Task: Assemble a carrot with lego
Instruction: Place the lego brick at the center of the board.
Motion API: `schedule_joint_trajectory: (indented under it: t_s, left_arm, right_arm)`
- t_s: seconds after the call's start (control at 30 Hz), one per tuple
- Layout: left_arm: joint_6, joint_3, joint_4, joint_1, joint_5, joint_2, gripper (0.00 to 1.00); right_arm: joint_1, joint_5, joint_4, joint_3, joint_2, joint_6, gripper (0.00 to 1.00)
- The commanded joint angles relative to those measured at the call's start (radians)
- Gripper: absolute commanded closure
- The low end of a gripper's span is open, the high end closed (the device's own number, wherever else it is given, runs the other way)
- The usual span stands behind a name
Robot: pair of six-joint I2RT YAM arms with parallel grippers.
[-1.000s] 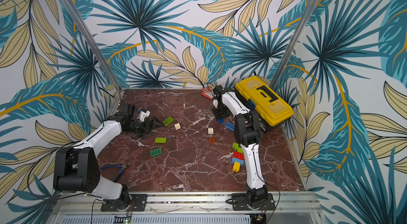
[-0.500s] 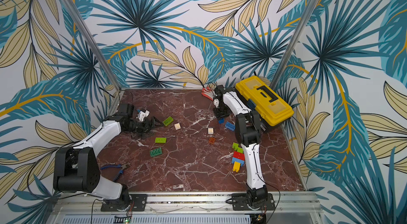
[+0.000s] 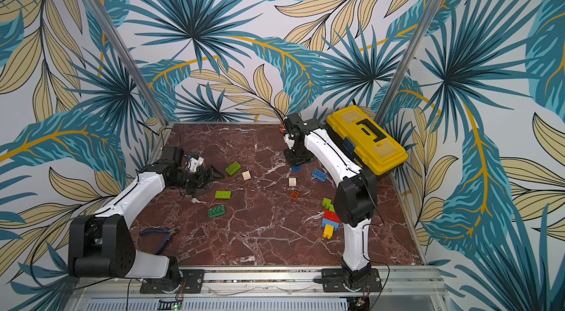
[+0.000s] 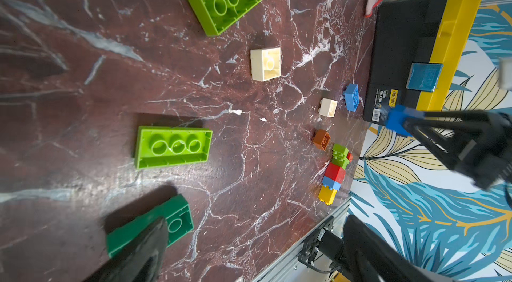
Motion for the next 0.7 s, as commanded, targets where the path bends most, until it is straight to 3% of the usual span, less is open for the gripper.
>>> schedule_joint_trajectory:
  t_s: [0.0,0.13,0.33,0.67]
  left_arm:
    - [-0.005,-0.029,-0.041,0.009,-0.010,-0.063,0.01]
    - [0.000,-0.036,-0.055,0.009,-0.019,-0.118,0.01]
    - [0.015,-0.034,-0.054,0.009,-0.028,-0.126,0.01]
    - [0.025,-0.025,-0.054,0.009,-0.059,-0.103,0.01]
  right_arm:
    - [0.104,-0.010,-0.038,-0.102,-0.065,0.107,0.71]
    - [0.240,-0.012,-0.003,-0.185,-0.100,0.196,0.71]
    - [0.397,-0.020,0.067,-0.210,-0.020,0.268,0.71]
    - [0.459,-0.009,0.145,-0.179,0.147,0.301,0.70]
